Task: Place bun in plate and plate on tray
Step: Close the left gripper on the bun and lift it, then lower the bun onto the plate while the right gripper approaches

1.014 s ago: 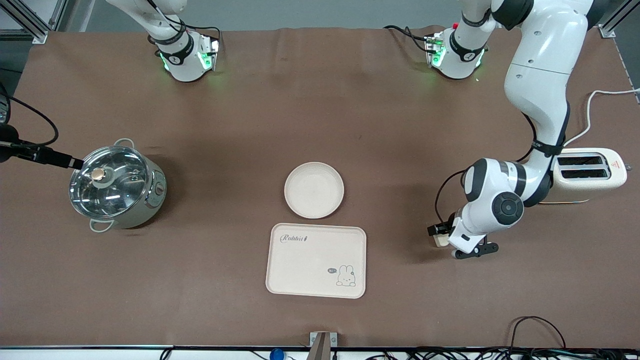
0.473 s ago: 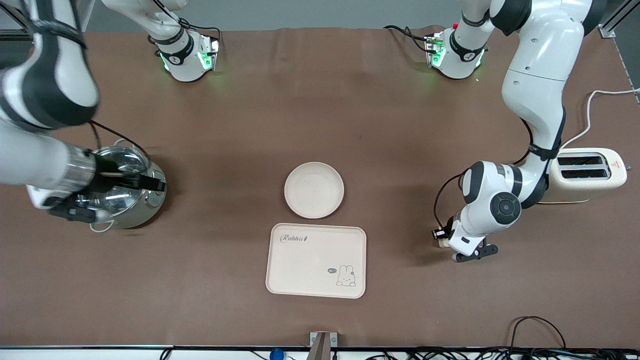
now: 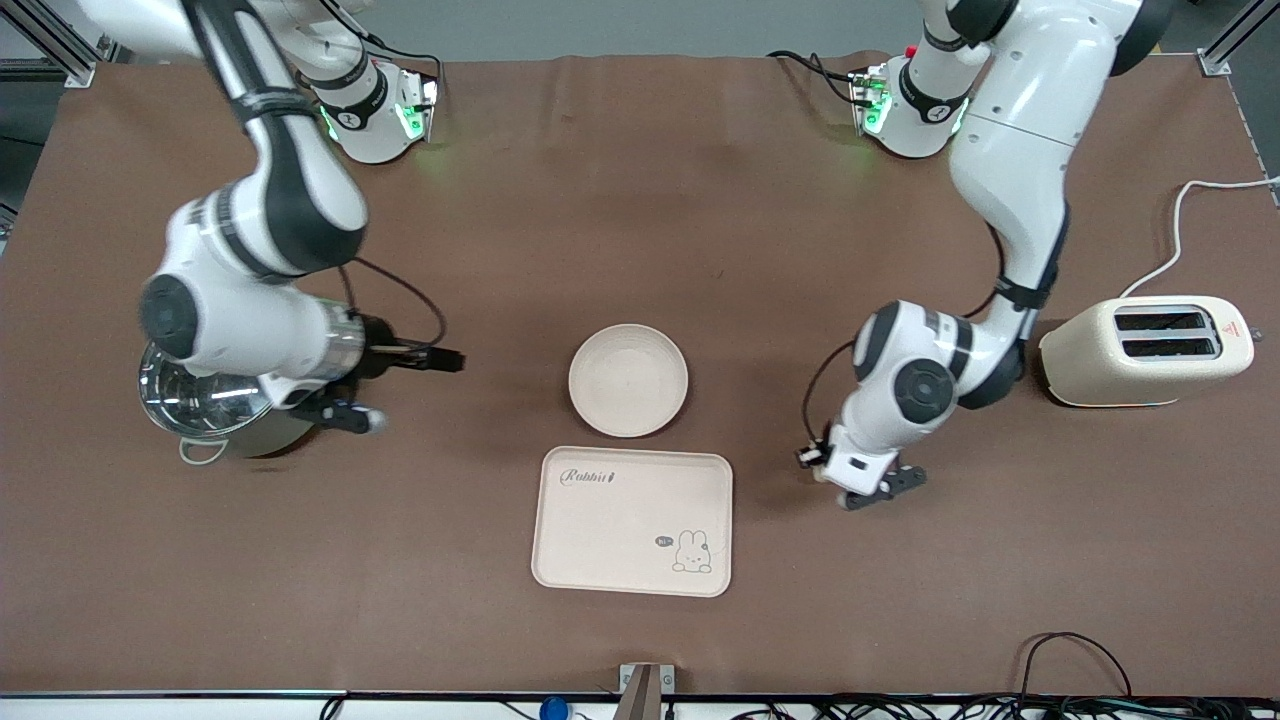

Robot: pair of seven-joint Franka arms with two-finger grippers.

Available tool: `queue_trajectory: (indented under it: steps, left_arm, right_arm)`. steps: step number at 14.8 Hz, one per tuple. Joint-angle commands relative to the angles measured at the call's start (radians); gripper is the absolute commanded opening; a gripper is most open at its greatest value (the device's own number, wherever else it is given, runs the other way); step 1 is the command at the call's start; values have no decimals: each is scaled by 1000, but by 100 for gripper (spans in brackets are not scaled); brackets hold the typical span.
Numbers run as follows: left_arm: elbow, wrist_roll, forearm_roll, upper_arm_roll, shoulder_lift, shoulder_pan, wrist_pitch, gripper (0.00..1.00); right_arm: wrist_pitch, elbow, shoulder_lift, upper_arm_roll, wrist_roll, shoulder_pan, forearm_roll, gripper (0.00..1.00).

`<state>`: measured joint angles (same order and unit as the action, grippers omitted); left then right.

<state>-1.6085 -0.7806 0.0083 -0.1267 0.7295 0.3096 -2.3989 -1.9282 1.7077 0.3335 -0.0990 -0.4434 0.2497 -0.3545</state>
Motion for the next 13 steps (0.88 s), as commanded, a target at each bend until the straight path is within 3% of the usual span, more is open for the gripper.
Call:
queue_trajectory:
  steps: [1,6,10,12,13]
  left_arm:
    - [62,-200,10,10,-10,133,14,15]
    - [99,-330,7,10,7,284,14,19]
    - [108,-391,16,13,73,393,12,24]
    - [120,-391,15,13,96,402,7,34]
    - [143,-387,12,13,102,399,7,53]
  right_arm:
    - [-57,30,4,9,-44,51,-30,100]
    - [-218,33,136,9,-55,154,-55,100]
    - [-300,64,148,12,-67,178,-50,100]
    - [-441,160,140,12,-66,183,-49,100]
    - [-503,196,139,12,-64,209,-49,100]
